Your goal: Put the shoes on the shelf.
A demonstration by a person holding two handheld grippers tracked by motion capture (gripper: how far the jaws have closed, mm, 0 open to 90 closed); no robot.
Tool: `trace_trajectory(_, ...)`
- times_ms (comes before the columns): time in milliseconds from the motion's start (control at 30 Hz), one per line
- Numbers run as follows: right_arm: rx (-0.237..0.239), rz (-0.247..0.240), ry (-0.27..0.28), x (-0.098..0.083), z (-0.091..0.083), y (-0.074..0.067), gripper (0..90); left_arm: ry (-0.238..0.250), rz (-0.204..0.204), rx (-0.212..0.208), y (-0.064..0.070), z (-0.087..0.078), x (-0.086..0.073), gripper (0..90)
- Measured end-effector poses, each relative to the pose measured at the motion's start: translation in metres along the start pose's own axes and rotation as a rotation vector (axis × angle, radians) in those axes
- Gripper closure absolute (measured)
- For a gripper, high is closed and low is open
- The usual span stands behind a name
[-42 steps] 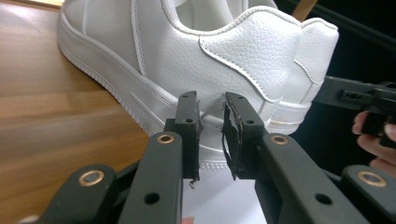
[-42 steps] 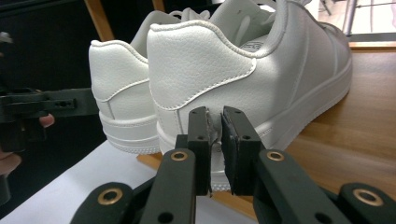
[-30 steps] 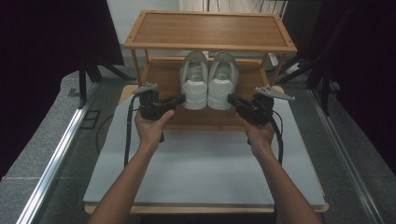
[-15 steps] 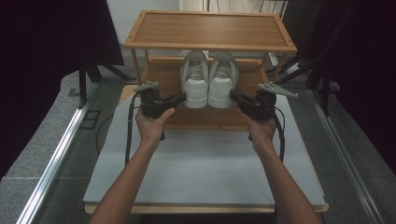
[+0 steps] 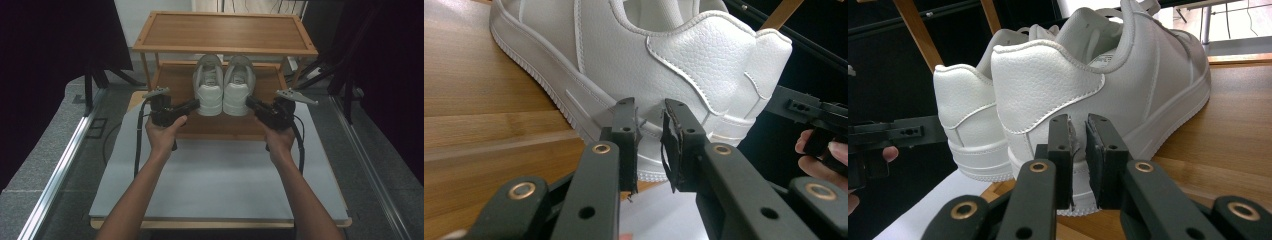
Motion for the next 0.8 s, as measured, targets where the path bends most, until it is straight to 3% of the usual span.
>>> trace_trajectory(267, 0.011, 0.021, 0.016, -0.002, -0.002, 0.002, 76.6, 0.005, -0.018, -0.006, -0.002, -0.001, -0.001, 72.2)
trace_trajectory(333, 0.014, 0.021, 0.020, -0.002, -0.004, 0.001, 76.0, 0.022, -0.031, -0.036, 0.000, -0.004, 0.000, 69.4)
trace_trajectory(533, 0.020, -0.006, 0.044, -0.001, -0.016, -0.003, 73.2, 0.040, -0.001, -0.056, 0.005, -0.015, -0.004, 64.0)
trace_trajectory(800, 0.028, -0.059, 0.054, -0.013, -0.039, -0.003, 70.3, 0.026, 0.043, -0.085, 0.011, -0.029, -0.027, 58.4)
Point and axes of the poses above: each handheld gripper's, and its own axes: z roughly forward along the jaws, x roughly out of its top, y roughly to its right, the point moved 5 cm from there along z, roughly forward along the jaws, and after that the axes turned 2 degrees about -z, right-handed, at the moved point
